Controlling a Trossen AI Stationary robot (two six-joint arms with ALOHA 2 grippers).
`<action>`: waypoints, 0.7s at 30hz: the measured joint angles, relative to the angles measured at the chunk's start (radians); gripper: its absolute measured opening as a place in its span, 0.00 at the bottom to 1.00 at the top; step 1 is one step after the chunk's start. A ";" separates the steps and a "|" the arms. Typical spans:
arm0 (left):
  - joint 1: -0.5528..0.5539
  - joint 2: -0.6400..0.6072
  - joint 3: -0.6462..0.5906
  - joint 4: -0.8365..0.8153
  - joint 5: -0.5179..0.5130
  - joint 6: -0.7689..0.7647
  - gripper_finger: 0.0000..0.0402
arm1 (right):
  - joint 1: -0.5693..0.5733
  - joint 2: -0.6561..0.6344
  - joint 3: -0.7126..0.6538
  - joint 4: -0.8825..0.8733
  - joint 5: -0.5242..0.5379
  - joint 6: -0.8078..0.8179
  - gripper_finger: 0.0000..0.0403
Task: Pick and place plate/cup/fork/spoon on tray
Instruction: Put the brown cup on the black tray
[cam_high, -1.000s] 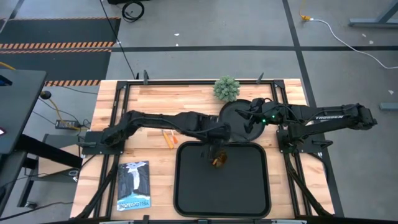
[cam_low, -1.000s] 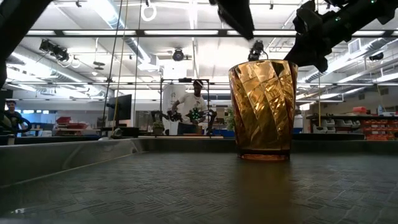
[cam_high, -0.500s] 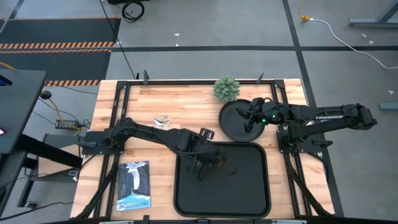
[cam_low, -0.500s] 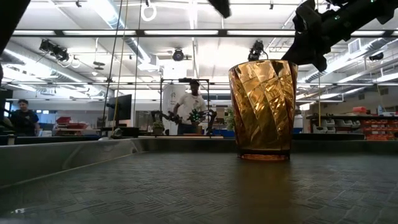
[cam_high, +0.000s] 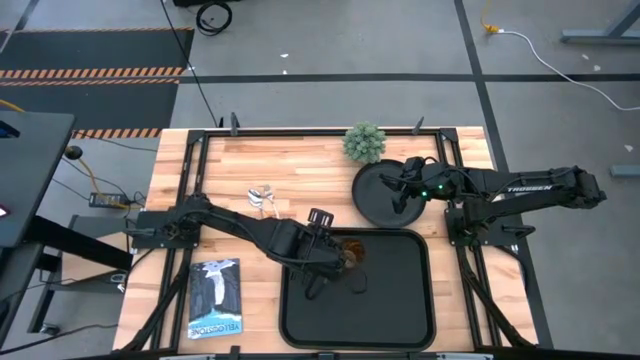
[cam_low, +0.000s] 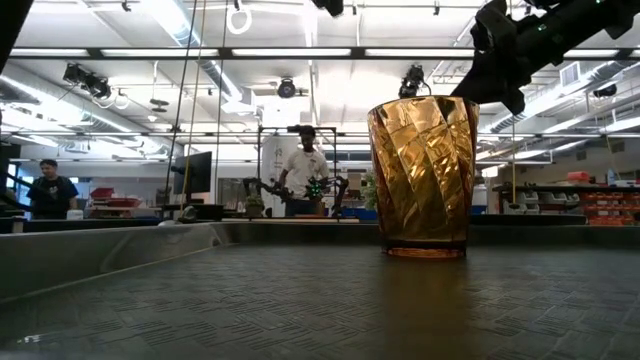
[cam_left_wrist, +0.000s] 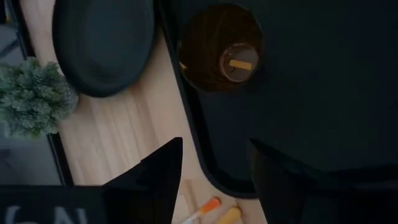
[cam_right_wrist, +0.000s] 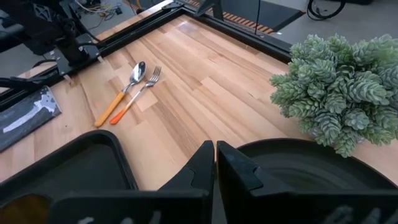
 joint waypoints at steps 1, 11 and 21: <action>-0.001 -0.011 -0.043 0.024 -0.011 0.000 0.47 | 0.000 0.000 0.000 0.000 0.000 0.000 0.06; -0.002 -0.300 -0.599 0.445 -0.041 -0.041 0.47 | 0.007 0.000 0.000 0.017 0.005 -0.007 0.06; -0.001 -0.553 -1.082 1.018 -0.005 -0.021 0.47 | 0.007 0.000 0.000 0.035 0.007 0.000 0.06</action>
